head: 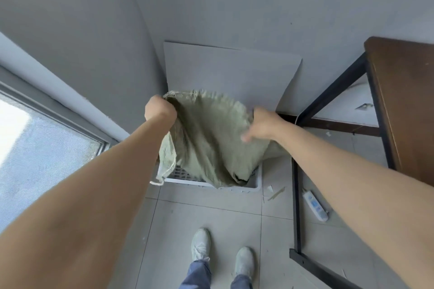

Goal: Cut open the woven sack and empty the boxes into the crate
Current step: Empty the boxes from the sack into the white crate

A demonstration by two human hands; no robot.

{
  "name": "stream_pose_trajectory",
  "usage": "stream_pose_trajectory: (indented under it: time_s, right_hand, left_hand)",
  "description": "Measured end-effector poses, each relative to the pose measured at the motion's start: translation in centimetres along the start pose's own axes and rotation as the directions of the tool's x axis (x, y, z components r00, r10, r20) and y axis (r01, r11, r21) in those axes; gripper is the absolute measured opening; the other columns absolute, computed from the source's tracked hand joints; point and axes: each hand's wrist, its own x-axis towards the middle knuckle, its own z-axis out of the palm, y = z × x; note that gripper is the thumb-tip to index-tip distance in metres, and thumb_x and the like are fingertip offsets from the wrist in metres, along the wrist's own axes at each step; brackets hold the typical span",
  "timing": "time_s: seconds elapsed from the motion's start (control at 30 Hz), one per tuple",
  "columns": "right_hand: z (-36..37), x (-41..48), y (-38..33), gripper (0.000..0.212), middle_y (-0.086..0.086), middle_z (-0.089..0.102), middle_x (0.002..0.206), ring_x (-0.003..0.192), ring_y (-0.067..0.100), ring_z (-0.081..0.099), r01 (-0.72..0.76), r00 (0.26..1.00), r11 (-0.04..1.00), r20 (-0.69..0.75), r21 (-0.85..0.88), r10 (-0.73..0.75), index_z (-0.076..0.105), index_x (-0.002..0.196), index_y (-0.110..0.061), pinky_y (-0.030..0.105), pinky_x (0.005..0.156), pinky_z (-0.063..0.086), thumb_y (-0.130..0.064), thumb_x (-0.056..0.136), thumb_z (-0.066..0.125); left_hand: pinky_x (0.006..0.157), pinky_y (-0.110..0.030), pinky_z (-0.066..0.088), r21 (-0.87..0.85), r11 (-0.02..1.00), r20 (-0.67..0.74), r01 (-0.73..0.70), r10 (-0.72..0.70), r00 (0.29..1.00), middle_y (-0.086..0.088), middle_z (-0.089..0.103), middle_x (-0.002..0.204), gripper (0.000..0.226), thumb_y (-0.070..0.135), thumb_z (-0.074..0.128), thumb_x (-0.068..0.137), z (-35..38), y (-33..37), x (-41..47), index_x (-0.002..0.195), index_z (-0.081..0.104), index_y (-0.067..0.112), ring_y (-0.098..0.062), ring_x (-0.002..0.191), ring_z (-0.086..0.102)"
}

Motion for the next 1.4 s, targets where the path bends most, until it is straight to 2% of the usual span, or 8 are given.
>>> stream_pose_trajectory:
  time_s: [0.1, 0.2, 0.33, 0.63, 0.8, 1.0, 1.2, 1.4]
  right_hand:
    - [0.4, -1.3, 1.4, 0.032, 0.013, 0.064, 0.114, 0.105, 0.03, 0.061, -0.12, 0.991, 0.901, 0.002, -0.417, 0.133, 0.063, 0.115, 0.0, 0.033, 0.08, 0.05, -0.004, 0.083, 0.062]
    - [-0.3, -2.1, 0.9, 0.032, 0.016, 0.061, 0.123, 0.113, 0.034, 0.058, -0.217, 0.962, 0.944, -0.22, -0.247, 0.163, 0.063, 0.115, -0.001, 0.036, 0.086, 0.049, 0.0, 0.087, 0.048]
    - [-2.5, -2.8, -1.7, 0.035, 0.019, 0.053, 0.129, 0.117, 0.037, 0.054, -0.189, 0.885, 0.981, -0.422, 0.054, 0.194, 0.049, 0.127, 0.001, 0.039, 0.089, 0.045, -0.002, 0.093, 0.041]
    - [-7.1, -5.9, -6.5, 0.026, 0.022, 0.059, 0.121, 0.11, 0.037, 0.056, 0.064, 0.876, 0.964, -0.478, 0.258, 0.07, 0.056, 0.113, 0.004, 0.035, 0.085, 0.045, 0.0, 0.093, 0.039]
    - [-8.1, -7.2, -7.4, 0.024, 0.009, 0.051, 0.078, 0.079, 0.025, 0.051, 0.119, 0.88, 0.96, -0.475, 0.252, 0.016, 0.047, 0.068, -0.005, 0.029, 0.066, 0.037, -0.001, 0.091, 0.04]
    - [-9.0, -9.2, -7.7, 0.035, 0.003, 0.033, 0.062, 0.051, 0.016, 0.029, 0.135, 0.891, 0.95, -0.454, 0.283, 0.008, 0.029, 0.059, -0.013, 0.028, 0.048, 0.027, 0.003, 0.089, 0.037]
    - [-8.6, -11.0, -8.8, 0.037, 0.001, 0.031, 0.061, 0.052, 0.015, 0.029, 0.172, 0.92, 0.933, -0.39, 0.317, -0.036, 0.028, 0.058, -0.014, 0.026, 0.046, 0.021, 0.004, 0.089, 0.037]
    - [-8.7, -12.7, -11.0, 0.035, 0.001, 0.03, 0.061, 0.054, 0.016, 0.028, 0.263, 0.902, 0.856, -0.428, 0.446, -0.055, 0.028, 0.059, -0.015, 0.026, 0.047, 0.022, 0.004, 0.087, 0.035]
  left_hand:
    - [0.088, -0.04, 0.047, -0.016, 0.998, 0.057, -0.053, 0.054, 0.997, -0.022, 0.061, 0.119, 0.03, 0.003, 0.048, 0.088, -1.5, 1.3, -1.0, 0.116, 0.056, -0.003, -0.038, 0.11, 0.058]
    - [0.081, -0.036, 0.049, 0.213, 0.97, 0.244, -0.114, 0.06, 0.968, -0.021, 0.062, 0.117, 0.037, 0.011, 0.064, 0.084, -2.3, 2.3, -2.6, 0.116, 0.055, -0.007, -0.036, 0.108, 0.06]
    - [0.083, -0.039, 0.047, 0.319, 0.934, 0.082, -0.162, 0.144, 0.986, -0.022, 0.058, 0.118, 0.027, -0.002, 0.043, 0.087, -3.9, 2.2, -3.2, 0.108, 0.059, -0.003, -0.04, 0.109, 0.057]
    - [0.093, -0.044, 0.042, -0.132, 0.976, -0.081, -0.175, 0.165, 0.983, -0.022, 0.054, 0.125, 0.03, 0.002, 0.034, 0.09, -6.3, 6.4, -6.4, 0.12, 0.041, 0.001, -0.039, 0.115, 0.052]
    - [0.082, -0.028, 0.039, -0.205, 0.933, -0.043, -0.295, 0.292, 0.955, -0.017, 0.056, 0.123, 0.034, 0.001, 0.043, 0.086, -7.7, 8.7, -7.8, 0.119, 0.049, 0.003, -0.031, 0.114, 0.053]
    - [0.071, -0.031, 0.044, 0.064, 0.939, 0.074, -0.337, 0.332, 0.94, -0.016, 0.056, 0.088, 0.021, -0.003, 0.048, 0.084, -9.4, 8.8, -8.9, 0.064, 0.045, 0.002, -0.035, 0.1, 0.063]
    - [0.085, -0.038, 0.047, 0.134, 0.924, 0.086, -0.357, 0.348, 0.934, -0.022, 0.059, 0.12, 0.032, 0.001, 0.039, 0.086, -10.5, 8.1, -9.7, 0.114, 0.053, 0.0, -0.039, 0.109, 0.056]
    - [0.099, -0.043, 0.044, 0.091, 0.899, 0.635, -0.428, 0.278, 0.72, -0.01, 0.054, 0.122, 0.094, 0.018, 0.084, 0.053, -11.7, 7.2, -11.9, 0.129, 0.028, 0.023, -0.028, 0.109, 0.053]
